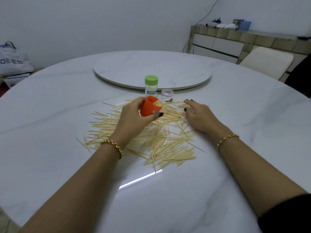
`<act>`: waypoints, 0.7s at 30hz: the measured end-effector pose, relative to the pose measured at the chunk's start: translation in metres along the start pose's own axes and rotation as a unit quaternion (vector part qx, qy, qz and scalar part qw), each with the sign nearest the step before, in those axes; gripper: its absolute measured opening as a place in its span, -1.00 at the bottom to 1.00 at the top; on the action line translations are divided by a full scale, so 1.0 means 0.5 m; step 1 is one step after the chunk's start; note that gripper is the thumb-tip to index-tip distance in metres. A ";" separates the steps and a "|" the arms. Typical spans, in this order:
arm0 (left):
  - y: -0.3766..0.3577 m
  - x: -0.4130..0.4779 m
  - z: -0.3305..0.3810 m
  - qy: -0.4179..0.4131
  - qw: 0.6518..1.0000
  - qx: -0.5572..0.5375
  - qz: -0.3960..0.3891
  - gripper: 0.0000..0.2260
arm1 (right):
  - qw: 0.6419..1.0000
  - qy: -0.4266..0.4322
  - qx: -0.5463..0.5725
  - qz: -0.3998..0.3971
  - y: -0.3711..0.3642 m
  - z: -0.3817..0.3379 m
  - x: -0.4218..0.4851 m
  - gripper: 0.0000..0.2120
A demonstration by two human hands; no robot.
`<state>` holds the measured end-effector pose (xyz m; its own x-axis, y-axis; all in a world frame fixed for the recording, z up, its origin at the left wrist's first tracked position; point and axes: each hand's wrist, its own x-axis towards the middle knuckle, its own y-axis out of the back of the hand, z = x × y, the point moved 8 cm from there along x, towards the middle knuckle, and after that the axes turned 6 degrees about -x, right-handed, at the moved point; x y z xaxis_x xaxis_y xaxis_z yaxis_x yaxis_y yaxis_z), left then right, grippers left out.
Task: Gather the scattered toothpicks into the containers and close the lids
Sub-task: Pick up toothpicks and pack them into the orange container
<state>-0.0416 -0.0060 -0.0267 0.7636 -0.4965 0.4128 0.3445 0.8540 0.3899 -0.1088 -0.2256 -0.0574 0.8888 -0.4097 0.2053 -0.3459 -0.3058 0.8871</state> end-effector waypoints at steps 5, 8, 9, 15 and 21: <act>-0.003 0.000 -0.004 0.005 1.000 0.000 -0.004 -0.50 | 0.998 -0.056 -0.015 -0.019 -0.005 0.046 0.005 -0.70; -0.002 0.000 -0.004 0.007 1.000 -0.001 -0.004 -0.48 | 0.999 -0.037 -0.014 -0.024 -0.017 0.025 0.004 -0.78; -0.002 0.000 -0.004 0.007 1.000 -0.003 -0.004 -0.49 | 0.999 -0.023 -0.011 -0.026 -0.021 0.010 0.002 -0.78; -0.005 -0.003 0.003 0.002 1.000 0.006 -0.003 -0.49 | 0.998 0.020 -0.045 -0.029 -0.040 -0.041 0.004 -0.61; 0.001 -0.003 0.003 0.003 1.000 0.010 -0.002 -0.48 | 0.997 0.020 -0.064 0.026 -0.014 -0.020 0.047 -0.61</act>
<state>-0.0431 -0.0050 -0.0260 0.7654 -0.4995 0.4058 0.3373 0.8484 0.4080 -0.0822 -0.2244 -0.0544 0.8829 -0.3865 0.2666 -0.3530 -0.1720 0.9197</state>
